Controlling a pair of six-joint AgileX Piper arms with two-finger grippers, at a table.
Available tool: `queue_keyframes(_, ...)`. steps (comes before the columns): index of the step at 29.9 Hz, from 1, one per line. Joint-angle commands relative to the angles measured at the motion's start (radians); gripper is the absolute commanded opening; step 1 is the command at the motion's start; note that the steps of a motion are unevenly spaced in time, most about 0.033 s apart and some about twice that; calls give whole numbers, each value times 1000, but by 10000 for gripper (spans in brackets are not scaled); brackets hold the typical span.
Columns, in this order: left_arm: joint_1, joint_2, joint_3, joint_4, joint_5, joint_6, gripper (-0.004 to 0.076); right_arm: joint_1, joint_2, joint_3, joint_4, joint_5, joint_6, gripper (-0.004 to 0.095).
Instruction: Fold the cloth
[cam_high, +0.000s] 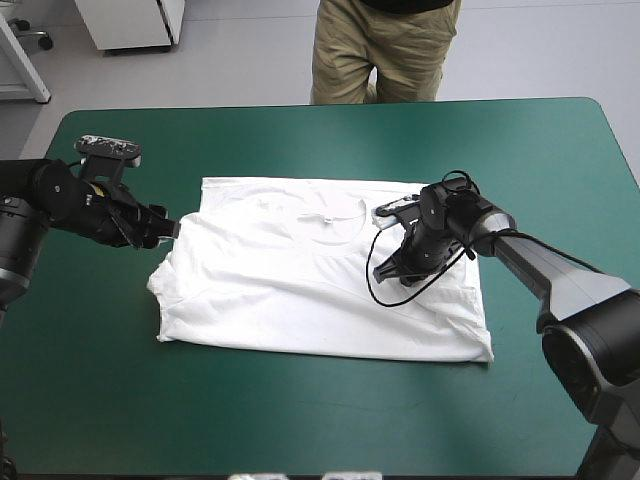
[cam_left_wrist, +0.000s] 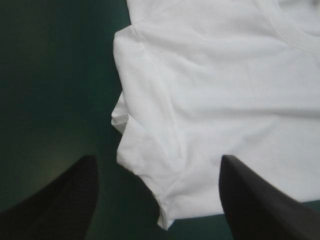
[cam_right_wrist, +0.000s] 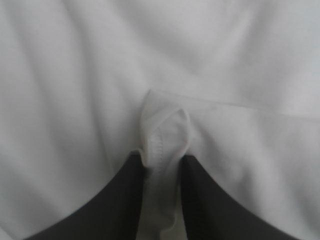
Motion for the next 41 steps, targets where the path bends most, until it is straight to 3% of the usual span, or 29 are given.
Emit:
queue_keyframes(1, -2, -29, -32, -3, -37, -4, 494, 0, -136, -34, -3, -23, -9, 289)
queue_keyframes(10, 6, 16, -32, 131, -59, -107, 494, -2, -456, -34, -112, -6, 24, 290)
queue_keyframes(19, 151, 163, -32, -162, -55, -6, 494, -2, -634, -32, -104, 83, 33, 289)
queue_keyframes(23, 155, 205, -18, -232, 10, 53, 494, -2, -707, 13, -112, 118, 54, 289)
queue_keyframes(35, 157, 202, 319, -200, -217, -13, 494, -2, -831, 216, -121, 123, 104, 289)
queue_keyframes(41, 176, 202, 363, -209, -308, -36, 494, -2, -827, 226, -112, 121, 104, 287)
